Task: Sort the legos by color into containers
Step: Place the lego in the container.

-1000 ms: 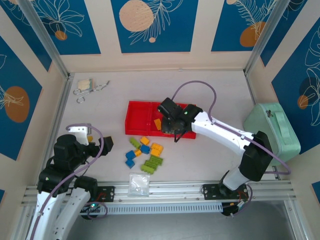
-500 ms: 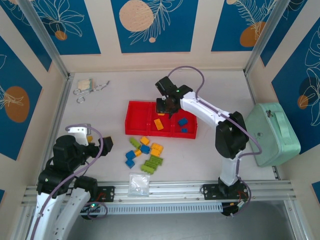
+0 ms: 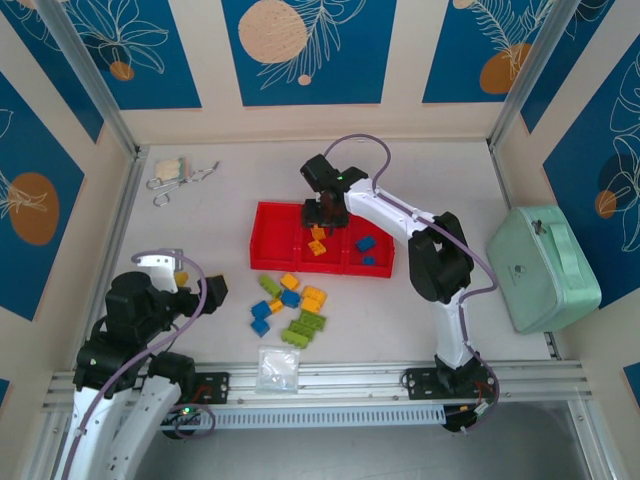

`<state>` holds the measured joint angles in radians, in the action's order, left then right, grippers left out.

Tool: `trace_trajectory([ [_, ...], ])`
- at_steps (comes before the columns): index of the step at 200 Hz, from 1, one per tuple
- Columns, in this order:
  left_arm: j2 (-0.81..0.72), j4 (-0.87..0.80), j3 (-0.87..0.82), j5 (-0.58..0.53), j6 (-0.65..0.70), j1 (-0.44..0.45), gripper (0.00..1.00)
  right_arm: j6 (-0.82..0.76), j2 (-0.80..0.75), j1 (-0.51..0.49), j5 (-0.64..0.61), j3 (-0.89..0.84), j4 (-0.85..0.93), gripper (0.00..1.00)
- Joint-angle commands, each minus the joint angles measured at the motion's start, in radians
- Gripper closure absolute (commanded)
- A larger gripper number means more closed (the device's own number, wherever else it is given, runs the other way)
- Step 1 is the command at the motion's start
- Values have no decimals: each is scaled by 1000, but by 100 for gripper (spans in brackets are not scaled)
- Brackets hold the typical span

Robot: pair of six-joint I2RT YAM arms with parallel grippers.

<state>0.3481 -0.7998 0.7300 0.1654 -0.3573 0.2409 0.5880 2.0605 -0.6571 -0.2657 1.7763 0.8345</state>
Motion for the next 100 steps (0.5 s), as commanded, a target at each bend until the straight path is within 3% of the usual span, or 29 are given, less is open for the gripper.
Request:
trace_trajectory([
  [1, -10, 22, -9, 20, 21, 1, 1, 6, -81, -20, -13, 22, 66, 26],
  [38, -10, 24, -9, 26, 24, 1, 0, 8, -230, -75, -24, -23, 107, 9],
  [81, -11, 34, -15, 48, 27, 5, 1, -66, -415, -176, 1, -141, 131, 8],
  [100, -8, 37, -16, 48, 27, 28, 1, -6, -473, -222, -8, -211, 183, 8],
])
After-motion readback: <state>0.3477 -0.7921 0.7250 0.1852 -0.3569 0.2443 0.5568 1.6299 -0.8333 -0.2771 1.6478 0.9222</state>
